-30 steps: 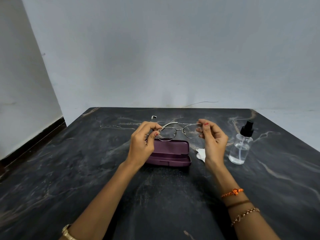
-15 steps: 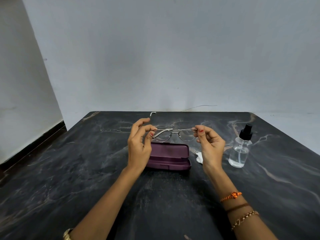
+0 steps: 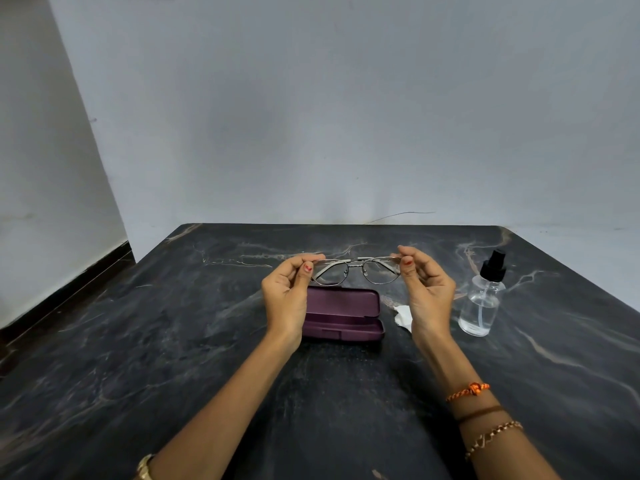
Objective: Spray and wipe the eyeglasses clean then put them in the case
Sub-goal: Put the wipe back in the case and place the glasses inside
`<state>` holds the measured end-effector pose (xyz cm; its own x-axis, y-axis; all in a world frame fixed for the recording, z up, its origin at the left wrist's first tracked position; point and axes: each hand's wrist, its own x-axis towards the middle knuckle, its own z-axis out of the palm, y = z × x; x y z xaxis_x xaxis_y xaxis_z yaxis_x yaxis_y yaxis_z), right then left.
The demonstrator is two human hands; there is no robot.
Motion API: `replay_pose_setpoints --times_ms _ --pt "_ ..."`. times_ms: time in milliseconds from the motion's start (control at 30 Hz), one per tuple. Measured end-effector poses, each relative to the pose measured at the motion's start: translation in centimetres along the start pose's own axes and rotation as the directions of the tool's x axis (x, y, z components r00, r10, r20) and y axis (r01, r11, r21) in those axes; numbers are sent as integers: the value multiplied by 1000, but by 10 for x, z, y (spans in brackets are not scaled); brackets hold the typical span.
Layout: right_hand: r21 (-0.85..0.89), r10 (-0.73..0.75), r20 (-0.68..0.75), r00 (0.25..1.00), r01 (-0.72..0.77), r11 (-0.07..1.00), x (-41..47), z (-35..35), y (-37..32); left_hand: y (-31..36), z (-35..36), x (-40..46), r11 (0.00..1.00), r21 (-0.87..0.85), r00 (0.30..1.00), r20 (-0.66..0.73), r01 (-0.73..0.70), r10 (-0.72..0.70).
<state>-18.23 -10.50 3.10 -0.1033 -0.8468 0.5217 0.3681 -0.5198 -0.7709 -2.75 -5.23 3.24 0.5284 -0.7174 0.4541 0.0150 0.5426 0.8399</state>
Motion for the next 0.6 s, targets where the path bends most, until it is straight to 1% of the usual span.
replay_pose_setpoints --times_ms 100,233,333,433,500,600 --pt "1 25 13 1000 -25 1000 2 -4 1 1 0 1 998 -50 999 42 27 -25" --pt "-32 128 53 990 -126 992 2 -9 4 0 -1 1 998 -58 998 57 32 -29" --pt "-85 162 6 987 -161 983 -2 -6 5 0 -6 4 997 -50 998 47 52 -50" --pt "-124 171 -39 984 -175 977 -5 -5 4 4 -11 7 997 -8 994 76 79 -78" --pt "-129 204 -22 979 -205 970 -9 -1 0 10 -19 8 996 8 990 102 93 -93" --pt "-133 228 67 971 -217 967 -14 9 -16 21 -36 12 993 -10 983 142 117 -115"
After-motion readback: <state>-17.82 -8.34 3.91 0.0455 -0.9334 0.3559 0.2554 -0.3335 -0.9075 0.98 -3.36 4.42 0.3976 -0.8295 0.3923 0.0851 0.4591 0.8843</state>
